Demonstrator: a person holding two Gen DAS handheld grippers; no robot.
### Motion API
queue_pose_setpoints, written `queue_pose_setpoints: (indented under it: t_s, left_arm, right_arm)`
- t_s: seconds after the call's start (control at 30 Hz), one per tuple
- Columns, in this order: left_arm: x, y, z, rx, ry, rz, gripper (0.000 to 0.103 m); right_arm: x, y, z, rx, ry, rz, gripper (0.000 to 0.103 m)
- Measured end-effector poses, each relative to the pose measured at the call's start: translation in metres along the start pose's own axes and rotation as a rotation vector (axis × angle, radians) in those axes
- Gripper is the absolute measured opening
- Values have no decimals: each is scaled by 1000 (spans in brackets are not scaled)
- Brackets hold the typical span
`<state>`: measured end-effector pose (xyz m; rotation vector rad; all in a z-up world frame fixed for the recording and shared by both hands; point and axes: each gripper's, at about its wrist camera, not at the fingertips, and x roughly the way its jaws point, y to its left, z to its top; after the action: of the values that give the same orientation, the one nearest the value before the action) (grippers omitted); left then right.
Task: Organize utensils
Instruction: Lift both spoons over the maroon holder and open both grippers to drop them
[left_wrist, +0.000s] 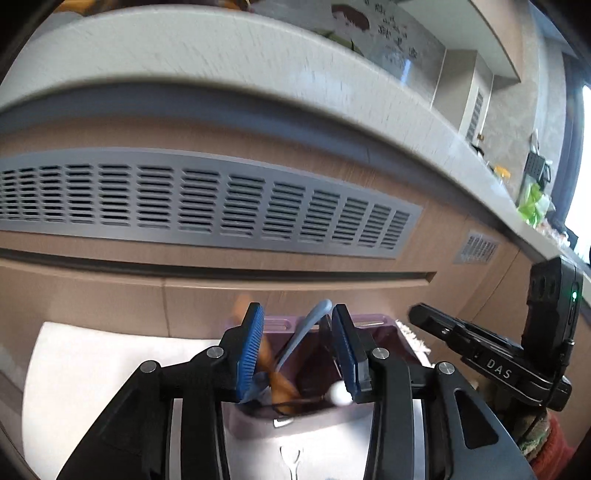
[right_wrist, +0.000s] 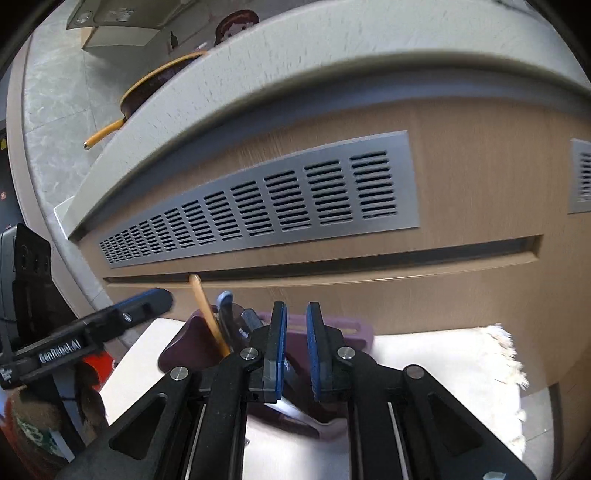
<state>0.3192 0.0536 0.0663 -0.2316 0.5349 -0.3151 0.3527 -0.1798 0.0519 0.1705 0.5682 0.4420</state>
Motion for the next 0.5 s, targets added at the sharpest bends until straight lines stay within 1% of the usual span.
queue_pose_setpoints:
  t_s: [0.07, 0.17, 0.27, 0.33, 0.43, 0.5]
  left_arm:
    - [-18, -1, -3, -2, 3, 42, 40]
    - [-36, 0, -19, -4, 45, 95, 41]
    - [-48, 5, -46, -14, 110, 124, 41]
    - [-53, 9, -73, -25, 171, 143, 41]
    - [-57, 12, -110, -55, 253, 147, 41]
    - [-59, 14, -133, -71, 305, 149, 41]
  right_arm:
    - [-14, 4, -1, -15, -7, -14, 15]
    - [-32, 14, -10, -47, 34, -33, 17]
    - [-39, 26, -34, -98, 131, -34, 17]
    - [-39, 36, -62, -140, 226, -41, 17]
    - [-37, 45, -106, -166, 351, -35, 17]
    - [-42, 47, -134, -176, 403, -23, 17]
